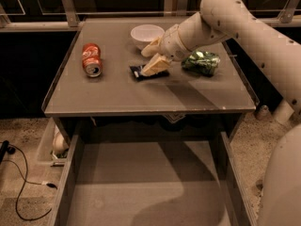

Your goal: Pick rxbar blueberry from top drawer and place on counter

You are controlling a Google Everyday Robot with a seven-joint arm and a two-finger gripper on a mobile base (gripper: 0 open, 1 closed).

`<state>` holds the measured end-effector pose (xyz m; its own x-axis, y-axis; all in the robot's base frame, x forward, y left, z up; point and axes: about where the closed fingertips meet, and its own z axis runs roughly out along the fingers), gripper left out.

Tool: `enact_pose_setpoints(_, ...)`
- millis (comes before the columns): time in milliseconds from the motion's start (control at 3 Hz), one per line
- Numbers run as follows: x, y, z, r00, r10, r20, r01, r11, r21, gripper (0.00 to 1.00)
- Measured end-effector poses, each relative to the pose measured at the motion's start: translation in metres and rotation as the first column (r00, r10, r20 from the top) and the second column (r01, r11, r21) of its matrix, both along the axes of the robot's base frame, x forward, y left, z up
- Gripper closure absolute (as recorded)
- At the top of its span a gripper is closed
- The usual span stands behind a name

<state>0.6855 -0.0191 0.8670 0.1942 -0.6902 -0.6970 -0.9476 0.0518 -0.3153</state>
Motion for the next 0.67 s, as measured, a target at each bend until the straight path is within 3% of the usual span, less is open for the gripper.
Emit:
enact_pose_setpoints(333, 0.0, 0.0002, -0.0001, 1.0, 0.0, 0.0, 0.0, 1.0, 0.0, 0.0)
enact_pose_setpoints(667, 0.0, 0.0002, -0.0001, 1.0, 0.0, 0.0, 0.0, 1.0, 0.0, 0.0)
